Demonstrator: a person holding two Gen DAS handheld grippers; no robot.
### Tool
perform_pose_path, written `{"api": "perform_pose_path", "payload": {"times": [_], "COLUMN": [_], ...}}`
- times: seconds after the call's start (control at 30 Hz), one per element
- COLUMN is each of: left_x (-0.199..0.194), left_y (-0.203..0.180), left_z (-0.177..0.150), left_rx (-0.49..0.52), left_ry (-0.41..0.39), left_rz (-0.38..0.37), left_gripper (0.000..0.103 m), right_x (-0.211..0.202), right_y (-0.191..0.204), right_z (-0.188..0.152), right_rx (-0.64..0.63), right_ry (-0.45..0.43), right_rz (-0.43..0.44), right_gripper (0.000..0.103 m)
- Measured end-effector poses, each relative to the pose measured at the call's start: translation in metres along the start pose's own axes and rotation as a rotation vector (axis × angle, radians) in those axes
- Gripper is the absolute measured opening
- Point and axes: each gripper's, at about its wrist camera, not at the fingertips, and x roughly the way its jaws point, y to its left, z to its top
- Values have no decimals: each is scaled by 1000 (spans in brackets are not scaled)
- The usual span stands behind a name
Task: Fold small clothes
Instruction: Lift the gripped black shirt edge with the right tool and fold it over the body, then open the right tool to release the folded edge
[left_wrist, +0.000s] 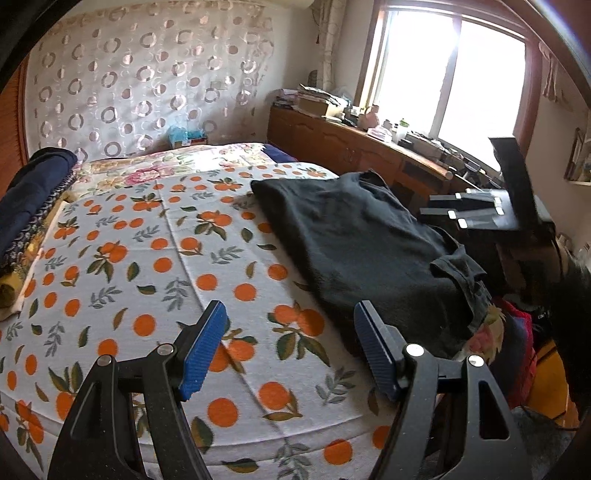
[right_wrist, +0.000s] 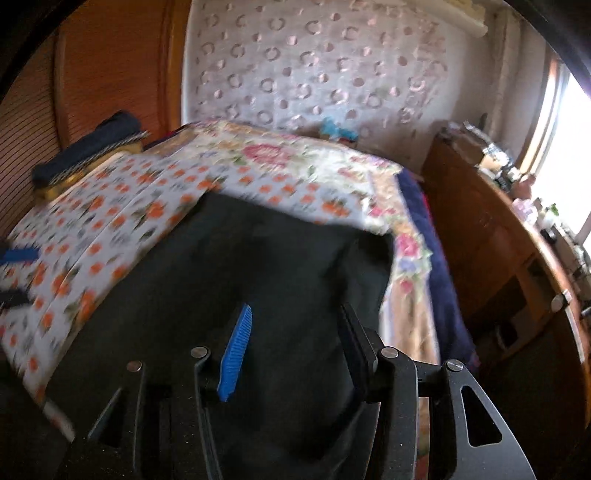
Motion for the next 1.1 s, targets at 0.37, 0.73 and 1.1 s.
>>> {"api": "perform_pose_path", "payload": {"times": [0.37,0.73,1.1], "left_x": [7,13,23], "left_y": [-18,-25,-35], "left_z": [-7,-11,-11], "left_rx": [27,36,59], "left_ry": [24,51,80], "left_rz": [-40,-48,-49], "left_gripper": [73,73,73], "right_x": [-16,-49,-109], "right_y": [16,3,-28], "right_z": [-47,-48,-55], "right_rx": [49,1,92], "right_ry": [60,94,35], "right_rz": [75,46,-17], "right_gripper": [50,6,11]}}
